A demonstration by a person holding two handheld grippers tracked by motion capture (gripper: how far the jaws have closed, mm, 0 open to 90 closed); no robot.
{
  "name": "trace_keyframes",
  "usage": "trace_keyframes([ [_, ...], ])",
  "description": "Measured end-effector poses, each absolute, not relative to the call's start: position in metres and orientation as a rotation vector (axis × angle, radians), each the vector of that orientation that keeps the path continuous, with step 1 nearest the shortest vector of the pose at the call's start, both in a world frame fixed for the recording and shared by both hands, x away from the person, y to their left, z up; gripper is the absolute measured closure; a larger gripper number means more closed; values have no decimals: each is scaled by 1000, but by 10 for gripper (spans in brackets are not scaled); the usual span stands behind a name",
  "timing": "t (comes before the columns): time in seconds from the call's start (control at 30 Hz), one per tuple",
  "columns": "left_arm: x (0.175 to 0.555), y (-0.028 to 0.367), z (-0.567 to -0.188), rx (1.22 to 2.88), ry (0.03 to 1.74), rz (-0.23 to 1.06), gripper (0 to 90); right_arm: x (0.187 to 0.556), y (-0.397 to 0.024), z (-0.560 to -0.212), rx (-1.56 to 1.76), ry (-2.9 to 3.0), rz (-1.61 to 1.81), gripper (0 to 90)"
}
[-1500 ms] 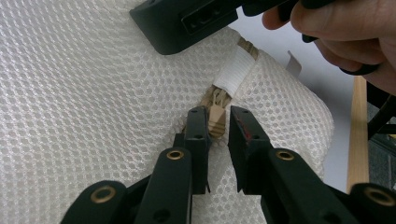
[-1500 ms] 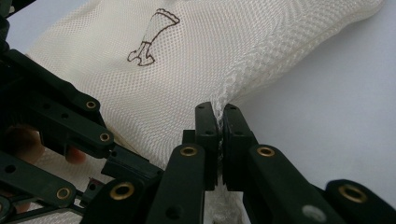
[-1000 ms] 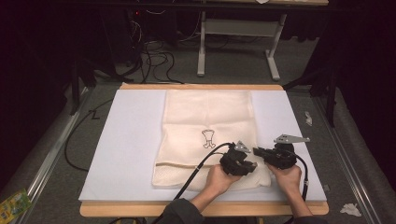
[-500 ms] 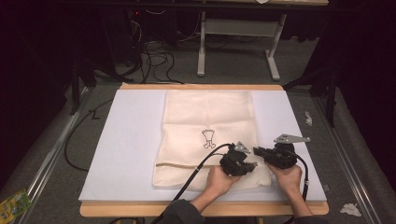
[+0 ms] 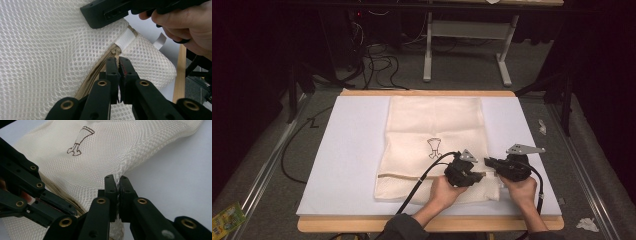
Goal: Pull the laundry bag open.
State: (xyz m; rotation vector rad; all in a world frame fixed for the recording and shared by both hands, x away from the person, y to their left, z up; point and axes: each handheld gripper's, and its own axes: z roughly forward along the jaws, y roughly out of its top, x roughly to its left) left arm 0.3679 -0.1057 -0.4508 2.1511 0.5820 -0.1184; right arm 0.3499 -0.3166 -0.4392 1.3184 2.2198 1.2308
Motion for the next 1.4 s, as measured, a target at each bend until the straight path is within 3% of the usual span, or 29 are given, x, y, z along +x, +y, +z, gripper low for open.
trace_keyframes([
  [0.3, 368, -96, -447, 2171, 587, -60, 871, 351, -314, -440, 1304, 2231, 1208, 887],
  [1.4, 370, -76, -441, 2156, 600, -31, 870, 353, -313, -440, 1301, 2220, 1232, 886],
])
